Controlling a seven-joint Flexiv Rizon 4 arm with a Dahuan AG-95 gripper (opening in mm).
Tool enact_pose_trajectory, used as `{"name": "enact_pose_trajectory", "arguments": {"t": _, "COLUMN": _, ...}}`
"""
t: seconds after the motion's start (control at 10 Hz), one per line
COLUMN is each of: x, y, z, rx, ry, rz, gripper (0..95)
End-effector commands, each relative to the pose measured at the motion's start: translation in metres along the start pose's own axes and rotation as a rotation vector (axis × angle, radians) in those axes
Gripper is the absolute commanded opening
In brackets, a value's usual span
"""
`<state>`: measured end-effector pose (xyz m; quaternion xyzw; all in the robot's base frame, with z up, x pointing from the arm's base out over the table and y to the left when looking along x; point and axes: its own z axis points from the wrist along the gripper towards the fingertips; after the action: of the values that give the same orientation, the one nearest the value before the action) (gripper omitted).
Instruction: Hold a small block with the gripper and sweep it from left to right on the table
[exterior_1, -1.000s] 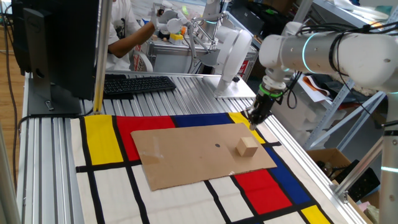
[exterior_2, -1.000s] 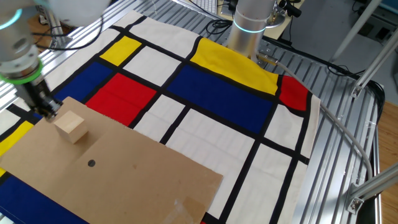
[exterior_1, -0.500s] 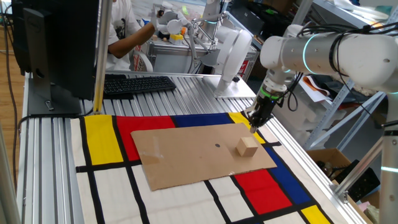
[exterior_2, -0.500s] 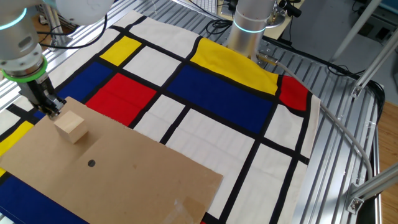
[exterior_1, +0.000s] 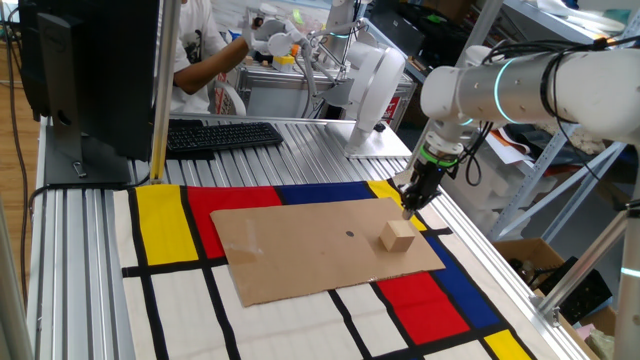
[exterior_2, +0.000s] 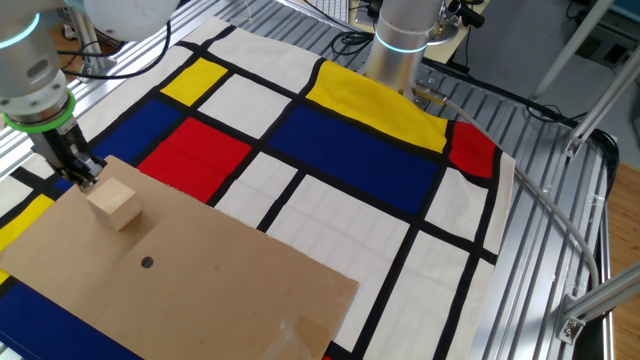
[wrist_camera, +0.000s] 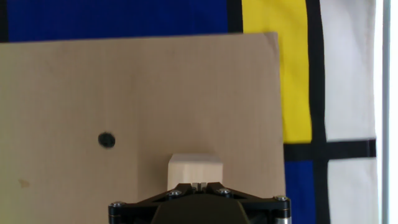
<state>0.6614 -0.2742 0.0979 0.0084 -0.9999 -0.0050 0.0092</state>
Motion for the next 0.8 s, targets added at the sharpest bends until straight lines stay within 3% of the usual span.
{"name": "enact_pose_trajectory", "arguments": {"t": 0.1, "x": -0.0001, "y": 0.001, "z": -0.0004, "rx": -0.002, "ry": 0.001, "rz": 0.002, "gripper": 0.0}}
{"name": "enact_pose_trajectory", "arguments": {"t": 0.3, "x": 0.0028, "y": 0.0045, "z": -0.0004, "rx": 0.0, "ry": 0.0, "rz": 0.017, "gripper": 0.0}}
{"name": "enact_pose_trajectory", "arguments": {"t": 0.8, "x": 0.0062, "y": 0.0067, "z": 0.0003, "rx": 0.038, "ry": 0.008, "rz": 0.059, "gripper": 0.0}}
